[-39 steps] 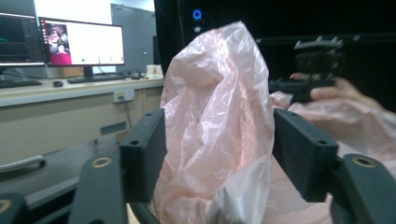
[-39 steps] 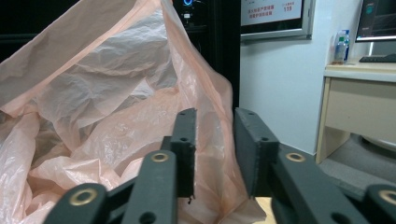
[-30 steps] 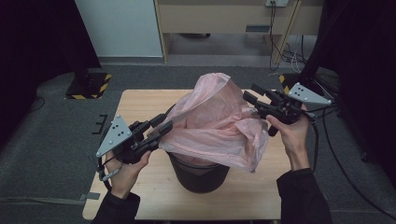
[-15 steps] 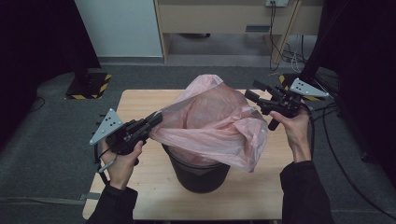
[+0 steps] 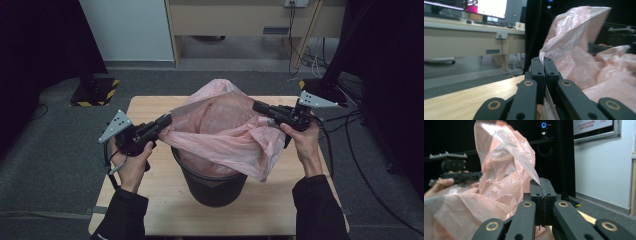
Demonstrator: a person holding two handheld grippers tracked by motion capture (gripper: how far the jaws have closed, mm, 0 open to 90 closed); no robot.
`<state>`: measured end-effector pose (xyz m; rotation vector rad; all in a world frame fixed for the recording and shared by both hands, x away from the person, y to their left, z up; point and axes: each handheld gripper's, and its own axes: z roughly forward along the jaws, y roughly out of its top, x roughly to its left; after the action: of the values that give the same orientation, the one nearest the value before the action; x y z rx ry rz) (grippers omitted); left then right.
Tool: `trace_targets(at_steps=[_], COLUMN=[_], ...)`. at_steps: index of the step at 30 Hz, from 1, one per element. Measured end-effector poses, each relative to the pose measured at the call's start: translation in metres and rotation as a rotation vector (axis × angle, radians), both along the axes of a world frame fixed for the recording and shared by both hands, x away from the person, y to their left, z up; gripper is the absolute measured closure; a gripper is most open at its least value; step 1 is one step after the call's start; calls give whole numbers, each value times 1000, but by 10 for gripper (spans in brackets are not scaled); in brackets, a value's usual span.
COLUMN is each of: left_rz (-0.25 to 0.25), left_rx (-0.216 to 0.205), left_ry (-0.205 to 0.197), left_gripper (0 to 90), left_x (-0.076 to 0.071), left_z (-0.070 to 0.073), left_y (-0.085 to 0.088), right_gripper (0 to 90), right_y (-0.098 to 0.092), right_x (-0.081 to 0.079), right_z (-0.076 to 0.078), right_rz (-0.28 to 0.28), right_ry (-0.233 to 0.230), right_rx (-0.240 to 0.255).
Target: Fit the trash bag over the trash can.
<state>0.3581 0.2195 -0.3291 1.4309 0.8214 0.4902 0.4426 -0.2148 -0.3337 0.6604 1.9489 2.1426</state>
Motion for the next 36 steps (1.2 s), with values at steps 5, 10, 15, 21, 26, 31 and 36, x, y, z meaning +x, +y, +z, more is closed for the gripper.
trace_targets(at_steps=[5,10,15,21,26,31,36], left_rz=[52,71,92,84,53,82,134], left_rx=[0,10,22,46,34,65,78], left_ry=[80,116,145,197,249,268,239], left_gripper=[893,893,893,894,895,897,896], left_x=[13,23,31,36,36,37,40], left_z=[-10,-19,-26,-37,-47,-42,-36], left_y=[3,2,1,-4,-5,-3,-3], right_gripper=[900,900,900,900,900,900,900], right_y=[-11,-13,-6,3,6,9,12], right_x=[-3,-2,1,4,3,1,3], right_z=[1,-5,-19,-30,-38,-40,-39], right_rz=[-3,-96,-161,-207,-222,-251,-289], right_ry=[118,126,132,153,175,178,174], right_rx=[-29,-133,-161,-197,-240,-276,-284])
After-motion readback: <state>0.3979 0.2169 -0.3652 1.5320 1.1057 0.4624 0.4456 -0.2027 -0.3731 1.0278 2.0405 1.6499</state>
